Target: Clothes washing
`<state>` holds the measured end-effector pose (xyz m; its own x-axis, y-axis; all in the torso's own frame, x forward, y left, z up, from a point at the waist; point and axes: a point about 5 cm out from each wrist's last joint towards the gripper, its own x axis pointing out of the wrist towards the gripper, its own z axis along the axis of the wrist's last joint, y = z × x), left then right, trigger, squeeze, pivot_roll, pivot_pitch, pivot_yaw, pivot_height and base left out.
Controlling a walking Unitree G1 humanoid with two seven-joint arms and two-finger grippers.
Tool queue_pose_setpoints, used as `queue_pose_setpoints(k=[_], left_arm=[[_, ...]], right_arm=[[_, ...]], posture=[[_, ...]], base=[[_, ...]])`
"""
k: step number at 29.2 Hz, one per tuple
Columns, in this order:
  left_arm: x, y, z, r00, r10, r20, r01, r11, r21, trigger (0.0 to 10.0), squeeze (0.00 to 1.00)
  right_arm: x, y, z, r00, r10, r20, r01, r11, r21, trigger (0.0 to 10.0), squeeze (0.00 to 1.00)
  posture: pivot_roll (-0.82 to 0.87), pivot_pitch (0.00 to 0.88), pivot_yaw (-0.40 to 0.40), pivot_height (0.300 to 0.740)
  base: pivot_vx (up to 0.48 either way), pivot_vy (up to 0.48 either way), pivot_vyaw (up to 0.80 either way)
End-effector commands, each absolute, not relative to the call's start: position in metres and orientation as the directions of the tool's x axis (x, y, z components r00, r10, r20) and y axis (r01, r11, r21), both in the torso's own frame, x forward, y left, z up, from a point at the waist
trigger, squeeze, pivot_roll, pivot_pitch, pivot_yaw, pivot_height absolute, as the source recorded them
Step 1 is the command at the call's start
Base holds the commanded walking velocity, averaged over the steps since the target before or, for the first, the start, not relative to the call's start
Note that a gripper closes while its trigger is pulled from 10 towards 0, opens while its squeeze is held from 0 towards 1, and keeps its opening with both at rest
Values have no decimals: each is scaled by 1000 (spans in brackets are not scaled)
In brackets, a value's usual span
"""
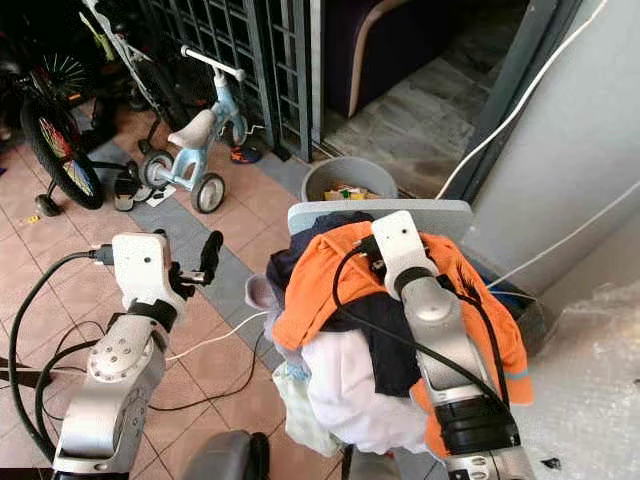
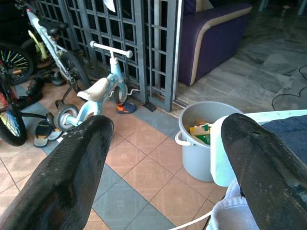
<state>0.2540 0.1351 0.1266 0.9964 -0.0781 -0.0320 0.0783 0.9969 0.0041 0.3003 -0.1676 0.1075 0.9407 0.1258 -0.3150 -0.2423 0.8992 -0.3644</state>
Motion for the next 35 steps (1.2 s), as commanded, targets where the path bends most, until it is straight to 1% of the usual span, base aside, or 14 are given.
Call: queue_pose_setpoints(k=[1,11,19,21,22,24,27,28,30,31,32,33,34,35], left_arm=[[252,137,126,996,-76,-39,76,997,7,10000,0],[254,134,126,995,-88,-42,89,996,9,10000,0],[253,133,122,995,-74,-66,75,997,24,10000,0],[254,133,120,995,-65,-74,68,997,36,10000,0],[254,133,120,995,-65,-74,68,997,36,10000,0],[254,132,120,995,-66,-72,69,997,38,10000,0],[255,131,121,996,-61,-66,64,997,48,10000,0],[255,131,121,996,-61,-66,64,997,48,10000,0],[256,130,121,996,-59,-61,63,996,59,10000,0],[256,130,121,996,-59,-61,63,996,59,10000,0],[256,130,121,997,-56,-56,59,996,65,10000,0],[256,130,121,997,-56,-56,59,996,65,10000,0],[256,131,122,997,-51,-51,55,996,68,10000,0],[256,132,122,998,-50,-50,53,996,68,10000,0]], right_arm=[[292,-170,89,895,129,-428,-296,889,-349,0,0],[287,-166,81,836,205,-510,-412,847,-336,0,0],[284,-160,79,827,226,-515,-420,858,-297,0,0],[287,-157,84,857,225,-464,-374,891,-259,0,0],[287,-157,84,857,225,-464,-374,891,-259,0,0],[288,-150,93,895,225,-385,-310,935,-174,0,0],[287,-143,103,925,225,-308,-264,960,-93,0,0],[287,-143,103,925,225,-308,-264,960,-93,0,0],[287,-139,119,957,218,-191,-227,973,-27,0,0],[287,-139,119,957,218,-191,-227,973,-27,0,0],[287,-139,128,969,206,-135,-210,978,-13,0,0],[287,-139,128,969,206,-135,-210,978,-13,0,0],[286,-143,140,985,163,-62,-164,986,-3,0,0],[286,-145,144,989,144,-33,-144,990,1,0,0]], posture=[[13,114,10,740],[12,109,8,740],[9,111,3,740],[9,112,3,740],[9,112,3,740],[5,114,5,740],[1,111,7,740],[1,111,7,740],[0,109,6,740],[0,109,6,740],[1,105,3,740],[1,105,3,740],[0,106,0,740],[0,103,0,740]], base=[[0,0,0],[0,0,0],[0,0,0],[0,0,0],[0,0,0],[0,0,0],[0,0,0],[0,0,0],[0,0,0],[0,0,0],[0,0,0],[0,0,0],[0,0,0],[0,0,0]])
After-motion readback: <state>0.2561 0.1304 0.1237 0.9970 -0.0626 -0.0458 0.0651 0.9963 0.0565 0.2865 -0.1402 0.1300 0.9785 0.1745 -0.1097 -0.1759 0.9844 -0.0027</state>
